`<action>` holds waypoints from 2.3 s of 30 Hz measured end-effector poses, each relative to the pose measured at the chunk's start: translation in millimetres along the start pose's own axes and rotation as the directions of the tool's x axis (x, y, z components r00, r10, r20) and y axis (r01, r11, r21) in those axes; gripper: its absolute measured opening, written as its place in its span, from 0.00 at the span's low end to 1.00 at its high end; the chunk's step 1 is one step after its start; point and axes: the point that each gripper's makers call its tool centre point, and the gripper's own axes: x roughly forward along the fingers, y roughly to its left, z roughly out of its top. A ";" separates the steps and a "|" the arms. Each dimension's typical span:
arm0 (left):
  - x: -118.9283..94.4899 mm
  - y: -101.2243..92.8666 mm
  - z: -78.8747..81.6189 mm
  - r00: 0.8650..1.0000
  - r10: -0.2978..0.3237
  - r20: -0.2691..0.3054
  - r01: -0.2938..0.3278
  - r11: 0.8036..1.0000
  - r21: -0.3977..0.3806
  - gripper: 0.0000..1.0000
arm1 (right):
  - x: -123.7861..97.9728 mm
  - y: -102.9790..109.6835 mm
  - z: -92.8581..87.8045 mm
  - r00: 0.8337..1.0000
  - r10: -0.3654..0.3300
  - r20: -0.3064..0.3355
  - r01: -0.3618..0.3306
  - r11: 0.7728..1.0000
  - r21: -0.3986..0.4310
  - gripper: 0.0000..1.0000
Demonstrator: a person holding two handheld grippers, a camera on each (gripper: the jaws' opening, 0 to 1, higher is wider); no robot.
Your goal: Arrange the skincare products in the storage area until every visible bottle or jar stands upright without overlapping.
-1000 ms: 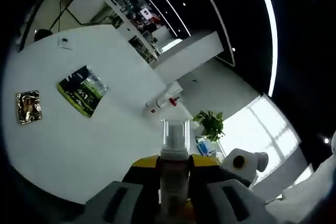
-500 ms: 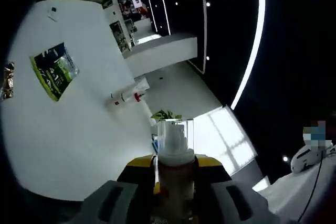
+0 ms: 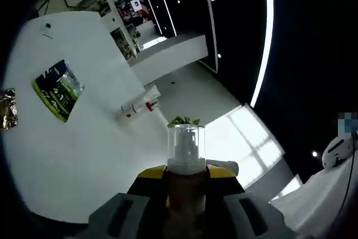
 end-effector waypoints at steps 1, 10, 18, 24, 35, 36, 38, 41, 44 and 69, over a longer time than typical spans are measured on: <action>-0.7 4.6 2.3 1.000 0.020 0.006 -0.020 1.000 0.003 0.25 | -0.4 -2.7 1.0 1.000 -0.018 0.006 0.018 1.000 -0.018 0.20; -1.0 40.5 -4.3 0.978 0.203 -0.044 -0.197 0.974 0.112 0.25 | -2.3 -29.1 2.4 0.976 -0.217 0.003 0.215 0.966 -0.146 0.27; -5.7 64.5 5.1 0.927 0.372 0.036 -0.374 0.924 0.081 0.25 | 8.9 -31.5 -19.8 0.930 -0.351 -0.111 0.284 0.876 -0.391 0.31; -3.0 60.3 1.0 0.919 0.388 0.066 -0.394 0.912 0.114 0.25 | 6.0 -38.6 -24.9 0.900 -0.414 -0.135 0.313 0.830 -0.462 0.24; -0.3 47.3 -4.0 0.964 0.265 0.029 -0.266 0.957 0.118 0.26 | -8.1 -33.7 -14.7 0.954 -0.278 -0.112 0.264 0.956 -0.128 0.16; -0.9 44.9 -2.2 0.967 0.252 0.033 -0.254 0.961 0.114 0.26 | -9.9 -30.2 -12.2 0.963 -0.248 -0.105 0.239 0.966 -0.096 0.15; -0.8 38.4 -0.3 0.975 0.217 0.042 -0.221 0.970 0.103 0.26 | -12.3 -26.5 -8.7 0.966 -0.237 -0.099 0.227 0.968 -0.104 0.15; 1.7 32.4 -1.5 0.984 0.177 0.034 -0.179 0.977 0.116 0.26 | -14.7 -22.7 -8.5 0.969 -0.215 -0.121 0.200 0.972 -0.124 0.14; 2.7 22.0 0.5 0.994 0.102 0.038 -0.104 0.992 0.076 0.26 | -18.6 -13.2 -4.2 0.988 -0.109 -0.107 0.108 0.994 -0.018 0.14; 10.4 72.8 -36.4 0.946 0.283 -0.155 -0.276 0.959 0.063 0.00 | -83.6 -89.5 16.8 0.928 -0.370 0.044 0.363 0.923 0.127 0.00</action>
